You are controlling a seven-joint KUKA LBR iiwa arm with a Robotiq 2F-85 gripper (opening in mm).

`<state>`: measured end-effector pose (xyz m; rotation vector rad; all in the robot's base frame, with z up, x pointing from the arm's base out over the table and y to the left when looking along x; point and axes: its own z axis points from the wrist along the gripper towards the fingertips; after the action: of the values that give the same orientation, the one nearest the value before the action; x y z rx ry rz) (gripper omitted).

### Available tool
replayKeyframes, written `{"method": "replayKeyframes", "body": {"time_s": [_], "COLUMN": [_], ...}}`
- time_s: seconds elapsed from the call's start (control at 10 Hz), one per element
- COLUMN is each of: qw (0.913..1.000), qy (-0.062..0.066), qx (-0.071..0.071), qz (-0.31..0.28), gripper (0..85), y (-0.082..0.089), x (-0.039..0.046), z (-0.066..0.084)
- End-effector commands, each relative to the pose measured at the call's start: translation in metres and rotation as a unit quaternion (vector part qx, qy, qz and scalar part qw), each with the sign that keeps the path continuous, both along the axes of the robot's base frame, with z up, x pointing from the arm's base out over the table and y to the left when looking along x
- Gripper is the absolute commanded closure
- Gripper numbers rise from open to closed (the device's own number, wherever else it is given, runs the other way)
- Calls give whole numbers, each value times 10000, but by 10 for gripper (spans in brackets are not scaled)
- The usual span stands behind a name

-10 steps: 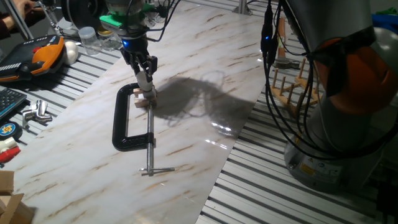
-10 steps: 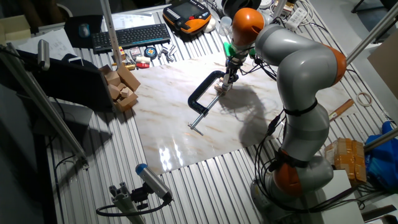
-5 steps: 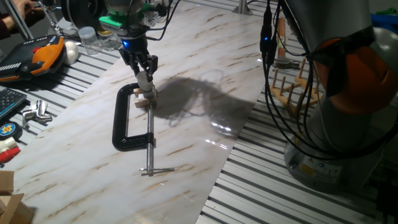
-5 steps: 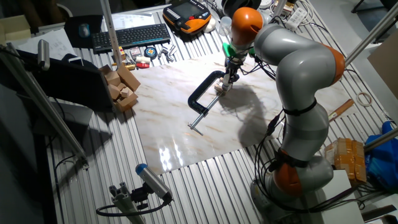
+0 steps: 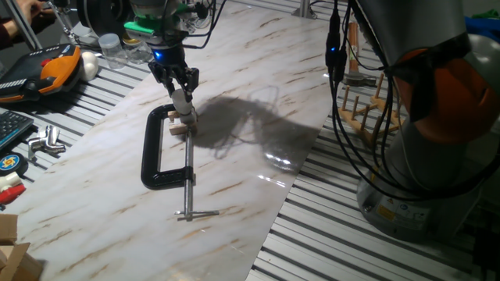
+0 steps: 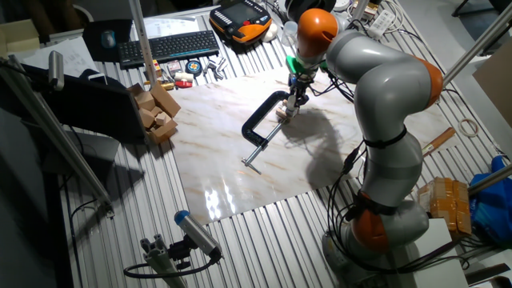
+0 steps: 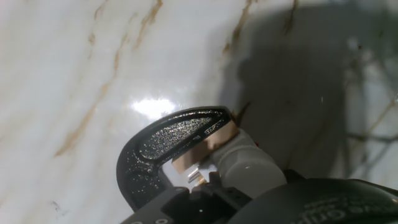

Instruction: Take out the light bulb by rotating it

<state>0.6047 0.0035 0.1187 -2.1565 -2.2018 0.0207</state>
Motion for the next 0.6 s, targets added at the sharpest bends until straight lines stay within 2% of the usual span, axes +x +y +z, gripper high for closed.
{"method": "replayKeyframes", "body": {"time_s": [0.0,0.2,0.5], "qw": [10000,9995,9980], "qy": [-4,5,9], "qx": [5,-14,35], "qz": [95,310,639], "gripper": [850,850,850], "y": [0,2,4], "x": [1,0,-1], "z": [4,9,8]}}
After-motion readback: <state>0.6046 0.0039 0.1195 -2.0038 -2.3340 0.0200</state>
